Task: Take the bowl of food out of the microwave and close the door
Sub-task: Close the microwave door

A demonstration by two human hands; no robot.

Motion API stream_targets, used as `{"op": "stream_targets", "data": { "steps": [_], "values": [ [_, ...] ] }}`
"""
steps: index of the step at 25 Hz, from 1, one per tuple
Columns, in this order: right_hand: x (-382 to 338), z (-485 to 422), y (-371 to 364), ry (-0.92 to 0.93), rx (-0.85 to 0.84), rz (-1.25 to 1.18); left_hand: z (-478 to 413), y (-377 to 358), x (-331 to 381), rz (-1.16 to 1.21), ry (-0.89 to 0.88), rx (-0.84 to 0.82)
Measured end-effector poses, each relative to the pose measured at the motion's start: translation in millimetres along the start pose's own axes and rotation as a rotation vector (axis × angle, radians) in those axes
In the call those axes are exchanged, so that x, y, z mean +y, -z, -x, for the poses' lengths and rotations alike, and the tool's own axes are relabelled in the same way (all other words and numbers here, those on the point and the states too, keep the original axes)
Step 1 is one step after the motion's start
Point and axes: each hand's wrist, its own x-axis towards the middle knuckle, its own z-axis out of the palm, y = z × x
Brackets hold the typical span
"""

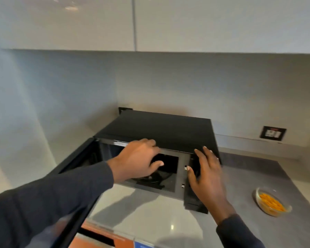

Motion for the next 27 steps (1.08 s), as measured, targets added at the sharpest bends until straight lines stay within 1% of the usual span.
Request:
{"op": "stream_targets", "data": {
  "steps": [3, 6, 8, 10, 13, 16, 19, 24, 26, 27],
  "values": [
    [-12, 2, -21, -0.052, -0.042, 0.180, 41, 9, -77, -0.104, 0.161, -0.075],
    [-14, 3, -30, -0.051, 0.000, 0.244, 86, 1, -136, -0.127, 0.289, -0.177],
    [-14, 3, -32, -0.054, 0.029, 0.264, 112, -10, -158, -0.078, 0.307, -0.240],
    [-15, 4, -32, -0.056, 0.048, 0.276, 130, -22, -167, 0.054, 0.300, -0.204],
    [-22, 4, -34, -0.074, 0.072, 0.267, 138, -34, -166, 0.292, 0.362, -0.040],
    [-27, 3, -35, -0.093, 0.075, 0.246, 128, -37, -156, 0.396, 0.407, 0.052],
    [-27, 2, -31, -0.094, 0.065, 0.248, 113, -40, -138, 0.464, 0.382, 0.056],
    [-25, -1, -18, -0.077, -0.023, 0.262, 76, -46, -97, 0.616, 0.339, 0.048],
    [-20, -8, -5, -0.064, -0.095, 0.274, 55, -51, -82, 0.594, 0.291, 0.038],
    [-17, -12, 3, -0.071, -0.141, 0.243, 44, -54, -75, 0.565, 0.265, 0.028]
  ]
}}
